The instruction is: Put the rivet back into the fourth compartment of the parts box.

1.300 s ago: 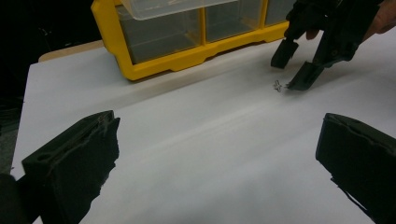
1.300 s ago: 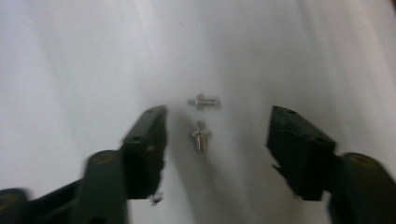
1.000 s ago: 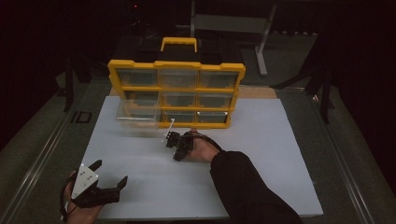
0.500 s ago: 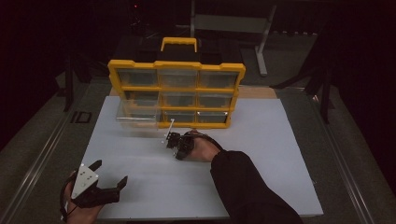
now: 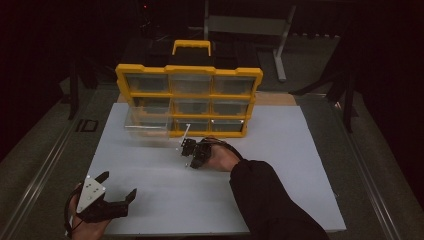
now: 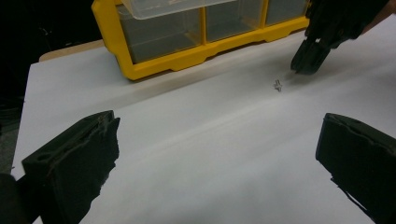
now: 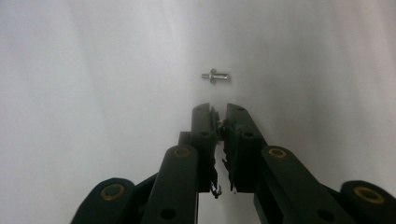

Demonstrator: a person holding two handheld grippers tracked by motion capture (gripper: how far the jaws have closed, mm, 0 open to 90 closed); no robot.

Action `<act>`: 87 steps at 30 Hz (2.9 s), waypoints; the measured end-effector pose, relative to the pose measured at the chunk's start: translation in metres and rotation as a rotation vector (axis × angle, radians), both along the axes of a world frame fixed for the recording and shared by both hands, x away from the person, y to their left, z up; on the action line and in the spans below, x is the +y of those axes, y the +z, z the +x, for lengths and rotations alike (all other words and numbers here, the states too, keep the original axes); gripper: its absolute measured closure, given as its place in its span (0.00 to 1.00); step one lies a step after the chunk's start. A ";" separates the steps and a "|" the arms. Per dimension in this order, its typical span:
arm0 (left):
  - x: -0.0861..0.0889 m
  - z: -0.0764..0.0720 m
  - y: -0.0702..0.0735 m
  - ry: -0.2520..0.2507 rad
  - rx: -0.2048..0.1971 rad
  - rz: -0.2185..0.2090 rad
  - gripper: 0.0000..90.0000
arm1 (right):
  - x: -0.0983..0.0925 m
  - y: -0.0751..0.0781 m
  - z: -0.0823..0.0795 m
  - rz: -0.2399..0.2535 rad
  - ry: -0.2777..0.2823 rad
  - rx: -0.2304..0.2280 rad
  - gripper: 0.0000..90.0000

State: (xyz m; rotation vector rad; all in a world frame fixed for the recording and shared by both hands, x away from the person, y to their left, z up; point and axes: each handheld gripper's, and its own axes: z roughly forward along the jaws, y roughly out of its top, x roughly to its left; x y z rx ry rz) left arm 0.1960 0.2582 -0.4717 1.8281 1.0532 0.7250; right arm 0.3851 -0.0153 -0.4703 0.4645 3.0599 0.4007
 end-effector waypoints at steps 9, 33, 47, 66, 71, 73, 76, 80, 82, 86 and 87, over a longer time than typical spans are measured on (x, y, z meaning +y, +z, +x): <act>0.000 0.000 0.000 -0.001 0.000 0.000 0.00 | -0.004 0.024 0.001 0.034 0.007 -0.029 0.92; 0.000 0.000 0.000 -0.001 0.002 -0.004 0.00 | -0.003 0.112 0.005 0.117 0.046 -0.133 0.92; 0.000 0.000 0.000 -0.001 0.003 -0.004 0.00 | 0.010 0.147 0.004 0.327 0.042 -0.201 0.92; 0.001 0.000 0.000 -0.002 0.001 -0.005 0.00 | 0.031 0.152 0.012 0.539 -0.087 -0.257 0.92; 0.001 0.000 0.000 -0.002 0.006 -0.006 0.00 | 0.033 0.151 0.013 0.600 -0.083 -0.217 0.44; 0.001 0.000 0.000 -0.001 0.005 -0.006 0.00 | 0.032 0.150 0.013 0.592 -0.091 -0.231 0.37; 0.001 0.000 0.000 0.001 0.005 -0.008 0.00 | 0.030 0.150 0.013 0.578 -0.093 -0.246 0.27; 0.001 0.000 0.000 0.001 0.004 -0.006 0.00 | 0.027 0.149 0.010 0.542 -0.085 -0.265 0.22; 0.001 0.000 0.000 0.002 0.004 -0.007 0.00 | 0.025 0.148 0.009 0.518 -0.075 -0.277 0.22; 0.001 0.000 0.000 0.002 0.004 -0.007 0.00 | 0.024 0.146 0.004 0.480 -0.062 -0.272 0.21; 0.001 0.000 0.000 0.002 0.004 -0.007 0.00 | 0.024 0.145 0.004 0.467 -0.056 -0.277 0.20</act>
